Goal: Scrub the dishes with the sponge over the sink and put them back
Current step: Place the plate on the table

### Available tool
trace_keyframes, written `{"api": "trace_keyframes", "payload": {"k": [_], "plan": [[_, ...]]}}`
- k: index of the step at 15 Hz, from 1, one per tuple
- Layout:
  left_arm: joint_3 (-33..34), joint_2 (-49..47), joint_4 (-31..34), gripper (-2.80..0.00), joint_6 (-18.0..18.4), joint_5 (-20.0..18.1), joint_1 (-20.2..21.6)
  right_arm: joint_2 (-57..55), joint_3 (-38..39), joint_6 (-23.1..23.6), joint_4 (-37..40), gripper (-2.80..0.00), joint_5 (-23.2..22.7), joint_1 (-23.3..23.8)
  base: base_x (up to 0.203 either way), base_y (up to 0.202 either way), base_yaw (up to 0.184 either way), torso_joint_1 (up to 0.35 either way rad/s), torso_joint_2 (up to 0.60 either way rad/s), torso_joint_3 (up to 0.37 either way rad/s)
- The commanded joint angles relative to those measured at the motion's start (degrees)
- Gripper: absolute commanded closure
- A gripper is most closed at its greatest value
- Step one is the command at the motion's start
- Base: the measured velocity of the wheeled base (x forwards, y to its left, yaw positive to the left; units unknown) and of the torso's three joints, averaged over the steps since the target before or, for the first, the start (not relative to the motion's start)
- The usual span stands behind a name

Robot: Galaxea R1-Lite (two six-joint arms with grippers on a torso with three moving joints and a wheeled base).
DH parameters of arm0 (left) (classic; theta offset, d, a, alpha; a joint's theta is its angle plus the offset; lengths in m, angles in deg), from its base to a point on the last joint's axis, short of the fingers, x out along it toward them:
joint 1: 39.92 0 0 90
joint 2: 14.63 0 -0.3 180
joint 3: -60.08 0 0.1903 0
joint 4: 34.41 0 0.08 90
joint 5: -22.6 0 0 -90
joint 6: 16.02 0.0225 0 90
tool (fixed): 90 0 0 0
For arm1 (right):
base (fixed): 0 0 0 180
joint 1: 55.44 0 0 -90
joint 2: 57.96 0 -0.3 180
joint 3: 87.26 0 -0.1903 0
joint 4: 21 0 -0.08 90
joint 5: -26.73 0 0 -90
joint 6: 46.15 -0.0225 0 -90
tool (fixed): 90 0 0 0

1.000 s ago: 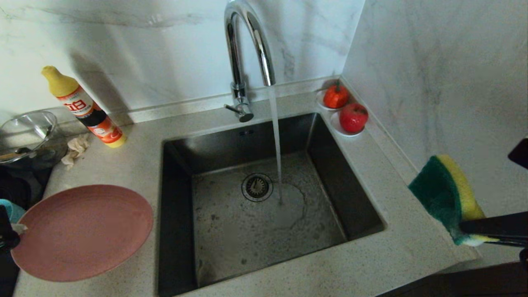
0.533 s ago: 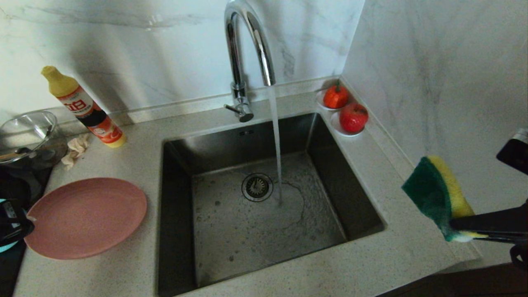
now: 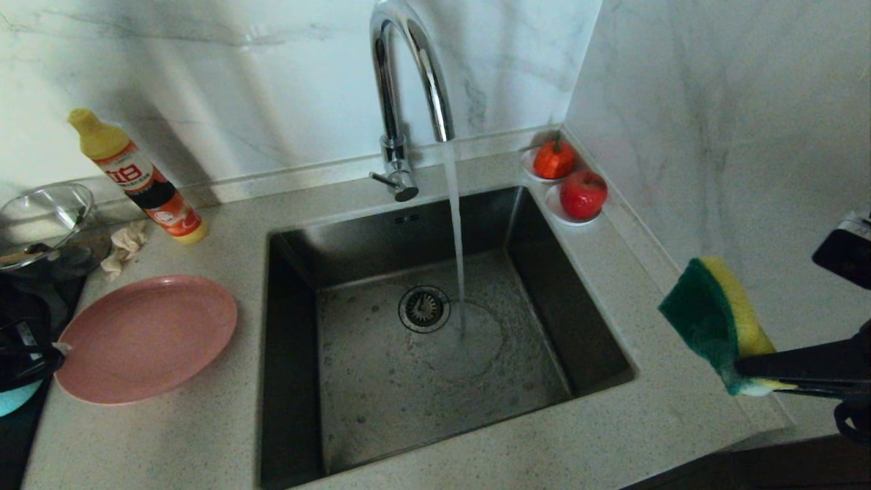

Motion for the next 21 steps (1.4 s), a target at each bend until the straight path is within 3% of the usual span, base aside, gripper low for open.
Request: {"api": "trace_keyframes", "payload": {"k": [1, 4, 7, 8, 11, 16, 21], "plan": [[-0.59, -3.46, -0.16, 0.0, 2.29, 0.07, 1.29, 0.36, 0.0, -0.18, 0.12, 0.0, -0.37, 0.03, 0.0, 0.0, 0.0, 0.0, 0.0, 0.0], [-1.75, -7.26, -2.03, 0.0, 4.33, 4.16, 2.52, 0.01, 0.0, -0.18, 0.12, 0.0, -0.37, 0.03, 0.0, 0.0, 0.0, 0.0, 0.0, 0.0], [-1.73, -8.55, -4.59, 0.0, 4.27, 4.76, 2.55, 0.1, 0.0, -0.18, 0.12, 0.0, -0.44, 0.0, 0.0, 0.0, 0.0, 0.0, 0.0, 0.0], [-1.55, -8.46, -4.59, -2.8, 4.27, 4.75, 2.55, 0.19, 0.0, -0.18, 0.12, 0.0, -0.45, -0.06, 0.0, 0.0, 0.0, 0.0, 0.0, 0.0], [-1.1, -7.21, -4.42, -2.8, 4.28, 3.82, 2.5, 0.48, 0.11, -0.18, 0.12, 0.0, -0.37, 0.03, 0.0, 0.0, 0.0, 0.0, 0.0, 0.0], [-0.04, 2.91, -0.53, -2.8, 3.64, -2.17, 1.26, 0.8, 0.44, -0.18, 0.12, 0.0, -0.37, 0.03, 0.0, 0.0, 0.0, 0.0, 0.0, 0.0], [-4.86, 15.55, 12.36, -2.8, 2.27, -4.07, -8.29, 0.54, 0.53, -0.18, 0.12, 0.0, -0.37, 0.03, 0.0, 0.0, 0.0, 0.0, 0.0, 0.0]]}}
